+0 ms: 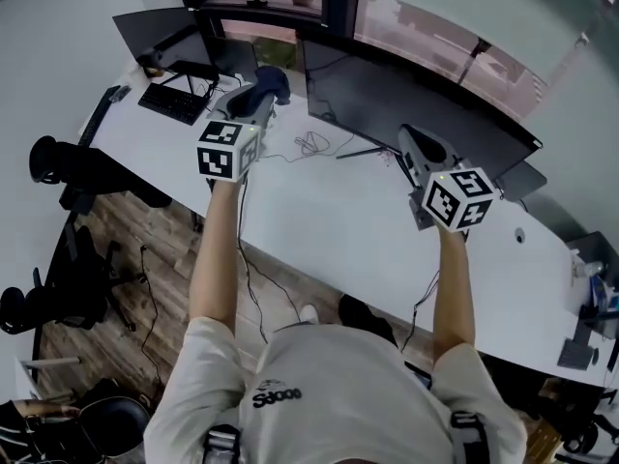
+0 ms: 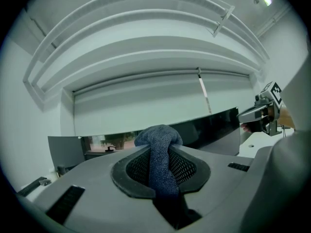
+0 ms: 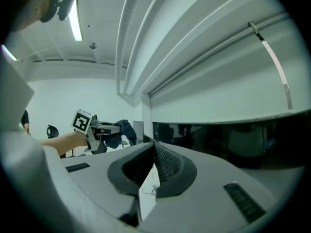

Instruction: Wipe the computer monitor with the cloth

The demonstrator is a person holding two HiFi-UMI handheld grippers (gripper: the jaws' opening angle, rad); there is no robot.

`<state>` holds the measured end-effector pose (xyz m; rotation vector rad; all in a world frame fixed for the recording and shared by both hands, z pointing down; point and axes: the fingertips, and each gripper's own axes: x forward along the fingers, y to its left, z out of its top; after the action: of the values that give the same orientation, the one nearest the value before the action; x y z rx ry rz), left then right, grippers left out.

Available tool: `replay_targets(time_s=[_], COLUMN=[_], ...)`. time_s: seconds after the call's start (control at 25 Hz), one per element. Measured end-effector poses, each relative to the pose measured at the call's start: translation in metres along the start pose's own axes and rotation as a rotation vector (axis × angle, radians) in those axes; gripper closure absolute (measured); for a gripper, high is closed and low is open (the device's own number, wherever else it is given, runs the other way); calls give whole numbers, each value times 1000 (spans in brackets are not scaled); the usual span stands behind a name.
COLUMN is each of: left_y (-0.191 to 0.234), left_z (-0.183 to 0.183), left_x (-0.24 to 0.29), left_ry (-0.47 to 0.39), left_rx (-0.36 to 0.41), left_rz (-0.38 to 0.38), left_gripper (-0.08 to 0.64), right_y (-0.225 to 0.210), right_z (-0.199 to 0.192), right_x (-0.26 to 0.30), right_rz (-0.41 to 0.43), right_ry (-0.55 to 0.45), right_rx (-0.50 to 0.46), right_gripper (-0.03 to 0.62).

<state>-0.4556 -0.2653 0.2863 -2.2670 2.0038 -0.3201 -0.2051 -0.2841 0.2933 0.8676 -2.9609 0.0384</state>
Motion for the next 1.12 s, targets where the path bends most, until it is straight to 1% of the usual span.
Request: replay_targets(time_s=[0.24, 0.4, 0.6, 0.72, 0.8, 0.92, 1.0, 1.12], left_y=[30, 47, 58, 61, 59, 53, 50, 43], left_z=[31, 44, 50, 51, 50, 46, 46, 47], left_x=[71, 115, 157, 177, 188, 197, 199, 201], left_ry=[-7, -1, 12, 25, 36, 42, 40, 55], left_rx=[50, 73, 86, 85, 75, 36, 15, 31], left_rz=[14, 24, 22, 22, 7, -22, -28, -29], left_gripper=[482, 482, 482, 482, 482, 482, 482, 482], right_y=[-33, -53, -75, -87, -92, -96, -99, -103], right_z=[18, 20, 9, 7, 8, 9, 8, 5], right_x=[30, 38, 37, 32, 28, 23, 19, 14], right_rz=[-19, -29, -72, -98, -98, -93, -96, -96], right_ry=[-12, 7, 39, 28, 21, 24, 26, 31], right_rx=[-84, -96, -98, -86, -76, -80, -79, -70], right_gripper=[595, 595, 595, 595, 595, 595, 595, 595])
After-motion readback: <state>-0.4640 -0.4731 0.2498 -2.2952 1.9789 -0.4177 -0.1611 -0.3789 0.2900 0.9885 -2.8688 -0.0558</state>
